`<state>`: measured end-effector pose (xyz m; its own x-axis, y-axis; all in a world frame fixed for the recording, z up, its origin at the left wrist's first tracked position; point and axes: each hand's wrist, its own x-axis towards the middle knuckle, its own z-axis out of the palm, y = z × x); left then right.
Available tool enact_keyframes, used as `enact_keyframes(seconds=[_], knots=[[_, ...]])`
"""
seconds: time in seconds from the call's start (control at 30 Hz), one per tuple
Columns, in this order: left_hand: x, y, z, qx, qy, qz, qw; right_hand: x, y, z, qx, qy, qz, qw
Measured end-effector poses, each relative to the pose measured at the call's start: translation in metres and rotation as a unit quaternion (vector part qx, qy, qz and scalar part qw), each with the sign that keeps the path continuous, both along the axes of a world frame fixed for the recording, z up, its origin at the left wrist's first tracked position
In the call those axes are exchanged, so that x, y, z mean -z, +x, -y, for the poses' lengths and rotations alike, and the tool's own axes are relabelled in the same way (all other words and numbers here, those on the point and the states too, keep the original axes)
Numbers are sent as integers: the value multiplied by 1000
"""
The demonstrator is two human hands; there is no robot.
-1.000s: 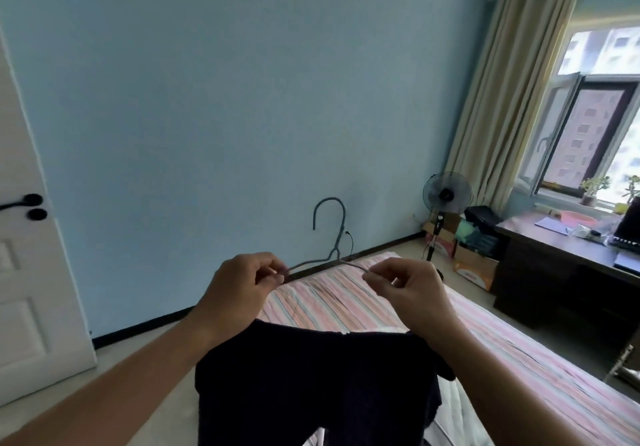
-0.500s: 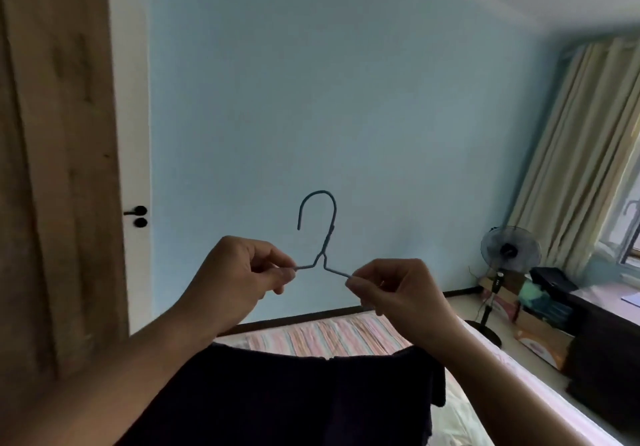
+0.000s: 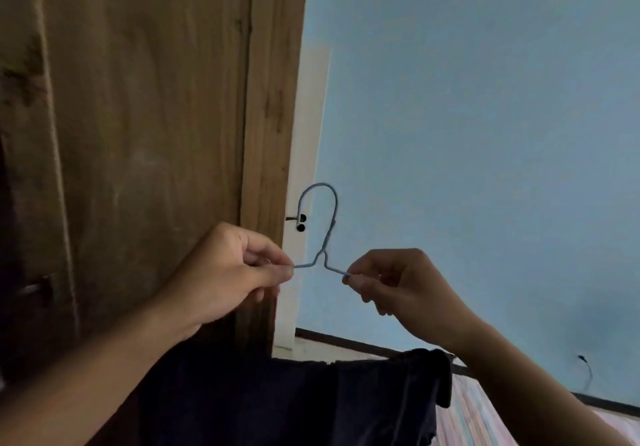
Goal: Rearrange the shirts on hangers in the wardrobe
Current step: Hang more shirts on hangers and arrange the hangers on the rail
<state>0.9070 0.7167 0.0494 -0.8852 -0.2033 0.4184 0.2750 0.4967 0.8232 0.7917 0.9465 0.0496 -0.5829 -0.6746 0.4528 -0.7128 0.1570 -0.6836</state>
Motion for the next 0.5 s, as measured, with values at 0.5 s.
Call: enact_keyframes(seconds=[0.5], knots=[[-15, 155, 59, -246, -8, 10, 969, -12, 51, 152, -282, -12, -14, 959]])
